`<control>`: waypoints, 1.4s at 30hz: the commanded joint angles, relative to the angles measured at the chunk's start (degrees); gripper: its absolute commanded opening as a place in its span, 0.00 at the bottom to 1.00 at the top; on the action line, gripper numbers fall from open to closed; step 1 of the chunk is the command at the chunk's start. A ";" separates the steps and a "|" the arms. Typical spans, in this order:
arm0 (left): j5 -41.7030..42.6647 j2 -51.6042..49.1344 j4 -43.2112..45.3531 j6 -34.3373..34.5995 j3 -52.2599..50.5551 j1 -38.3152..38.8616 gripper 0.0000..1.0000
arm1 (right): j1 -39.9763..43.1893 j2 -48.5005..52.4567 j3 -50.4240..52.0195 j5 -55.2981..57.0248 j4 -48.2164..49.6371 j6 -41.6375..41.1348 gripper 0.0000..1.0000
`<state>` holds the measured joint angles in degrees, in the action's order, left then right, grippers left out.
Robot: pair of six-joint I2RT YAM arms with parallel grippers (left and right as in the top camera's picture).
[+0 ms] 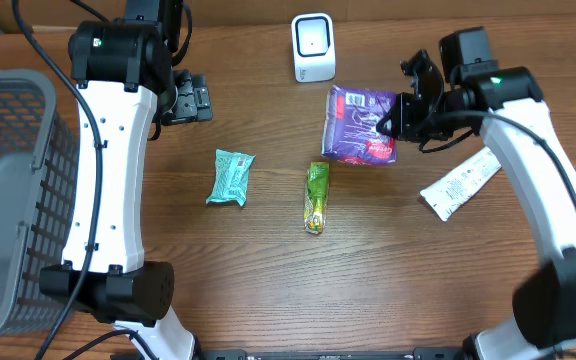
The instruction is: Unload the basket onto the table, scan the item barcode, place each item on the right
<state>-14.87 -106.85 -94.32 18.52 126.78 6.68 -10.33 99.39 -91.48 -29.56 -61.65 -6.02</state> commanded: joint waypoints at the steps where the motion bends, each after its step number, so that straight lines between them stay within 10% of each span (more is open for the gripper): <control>1: -0.72 -0.52 0.07 0.98 -0.22 0.00 1.00 | -2.71 -5.22 -1.60 1.68 -0.50 3.50 0.08; 16: -0.72 -0.52 0.07 0.98 -0.22 0.00 1.00 | -8.79 -7.41 -2.03 13.84 0.92 -2.73 0.04; 26: -0.72 -0.52 0.07 0.98 -0.22 0.00 1.00 | -15.08 -0.98 -20.50 56.50 3.17 -5.22 0.04; 33: -0.72 -0.52 0.07 0.98 -0.22 0.00 0.99 | -19.76 12.68 -24.85 93.26 28.96 21.75 0.04; 38: -0.72 -0.52 0.07 0.98 -0.22 0.00 0.99 | -20.96 23.91 -24.85 97.59 50.29 60.87 0.04; 42: -0.72 -0.52 0.07 0.98 -0.22 0.00 0.99 | -21.11 31.30 -24.83 98.49 63.14 72.74 0.04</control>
<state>-14.87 -106.85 -94.32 18.52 126.76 6.68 -31.16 126.80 -115.90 62.96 -5.02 46.06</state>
